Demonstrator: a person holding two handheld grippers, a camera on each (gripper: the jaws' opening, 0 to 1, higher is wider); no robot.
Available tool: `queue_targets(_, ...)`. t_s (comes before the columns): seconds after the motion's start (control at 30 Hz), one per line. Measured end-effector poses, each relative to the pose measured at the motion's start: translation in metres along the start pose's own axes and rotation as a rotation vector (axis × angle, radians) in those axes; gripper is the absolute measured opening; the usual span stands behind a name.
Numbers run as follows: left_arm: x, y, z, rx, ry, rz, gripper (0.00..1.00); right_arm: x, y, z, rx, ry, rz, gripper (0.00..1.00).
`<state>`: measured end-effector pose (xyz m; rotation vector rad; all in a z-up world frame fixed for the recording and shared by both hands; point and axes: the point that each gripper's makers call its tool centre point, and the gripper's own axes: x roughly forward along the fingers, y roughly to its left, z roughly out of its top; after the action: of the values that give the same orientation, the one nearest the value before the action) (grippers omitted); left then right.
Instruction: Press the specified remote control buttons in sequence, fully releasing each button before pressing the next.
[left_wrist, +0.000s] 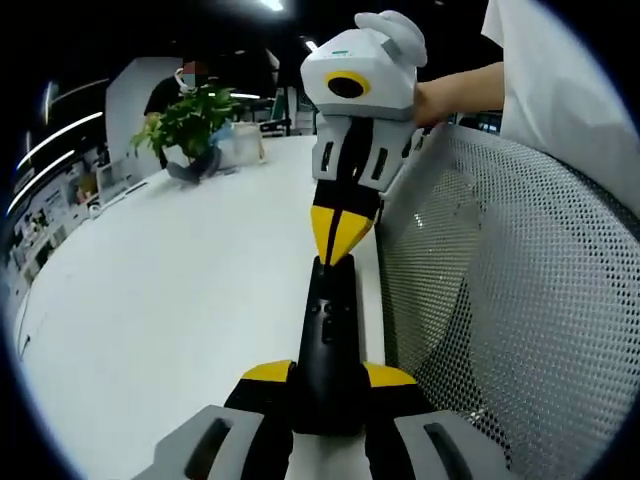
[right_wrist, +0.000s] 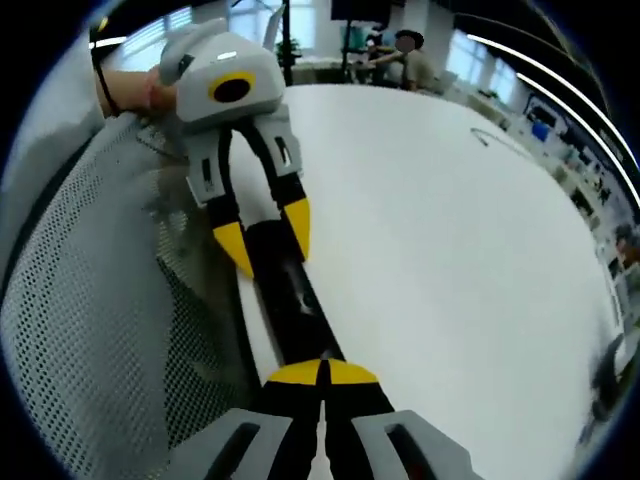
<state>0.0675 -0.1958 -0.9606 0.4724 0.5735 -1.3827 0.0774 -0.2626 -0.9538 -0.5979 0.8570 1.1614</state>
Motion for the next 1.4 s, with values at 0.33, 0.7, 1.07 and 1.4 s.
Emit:
queue_targets(0.33, 0.000, 0.000, 0.000, 0.001, 0.001, 0.001, 0.25, 0.003, 0.012, 0.011, -0.098, 0.007, 0.048, 0.00)
queue_targets(0.7, 0.000, 0.001, 0.000, 0.002, 0.000, -0.002, 0.25, 0.006, 0.009, 0.007, -0.181, 0.085, 0.096, 0.00)
queue_targets(1.07, 0.001, 0.001, -0.001, 0.000, -0.002, -0.004, 0.25, 0.006, 0.008, 0.008, -0.074, 0.031, 0.101, 0.00)
queue_targets(1.4, 0.001, 0.002, 0.000, 0.000, -0.003, -0.005, 0.25, 0.005, 0.008, 0.009, -0.057, -0.023, 0.087, 0.00)
